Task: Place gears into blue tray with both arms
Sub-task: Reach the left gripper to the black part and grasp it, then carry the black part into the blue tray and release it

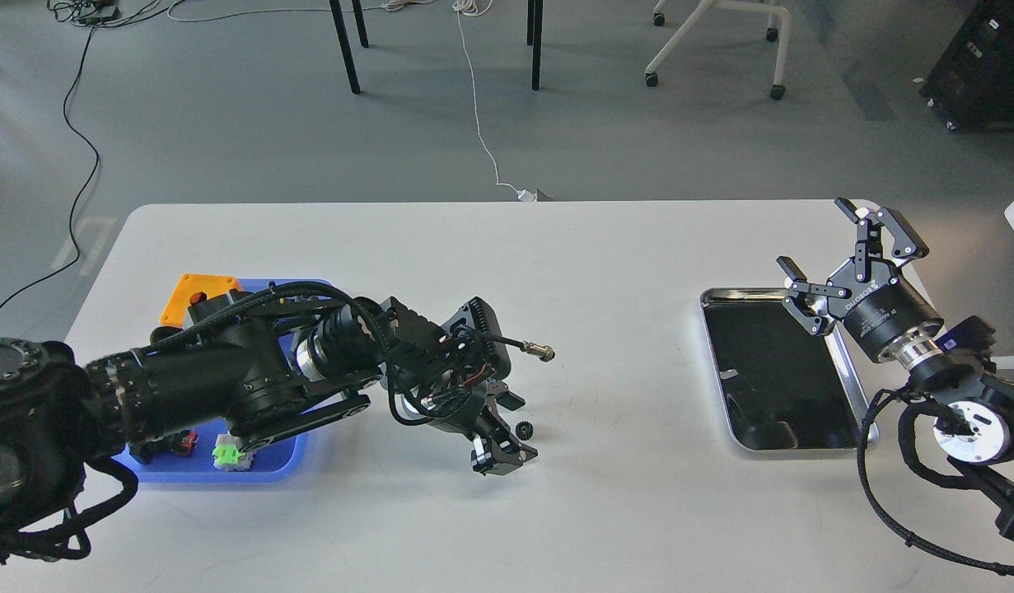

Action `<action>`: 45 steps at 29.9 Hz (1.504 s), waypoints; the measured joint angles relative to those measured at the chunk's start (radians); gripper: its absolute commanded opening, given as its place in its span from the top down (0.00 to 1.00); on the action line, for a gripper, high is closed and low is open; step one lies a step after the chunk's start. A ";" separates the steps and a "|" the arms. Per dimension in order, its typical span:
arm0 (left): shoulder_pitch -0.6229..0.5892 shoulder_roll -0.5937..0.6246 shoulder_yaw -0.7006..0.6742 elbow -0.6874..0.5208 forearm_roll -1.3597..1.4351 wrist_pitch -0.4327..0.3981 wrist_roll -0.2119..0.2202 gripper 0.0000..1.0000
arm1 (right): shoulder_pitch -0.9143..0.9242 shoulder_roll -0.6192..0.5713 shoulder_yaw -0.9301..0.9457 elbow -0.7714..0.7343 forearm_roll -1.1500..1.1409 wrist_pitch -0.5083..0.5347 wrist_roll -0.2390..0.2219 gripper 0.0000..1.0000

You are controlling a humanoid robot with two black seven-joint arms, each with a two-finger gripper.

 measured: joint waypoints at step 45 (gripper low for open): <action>-0.111 0.220 -0.045 -0.137 0.000 0.051 0.000 0.87 | 0.000 0.005 0.000 0.000 0.000 0.000 0.000 0.03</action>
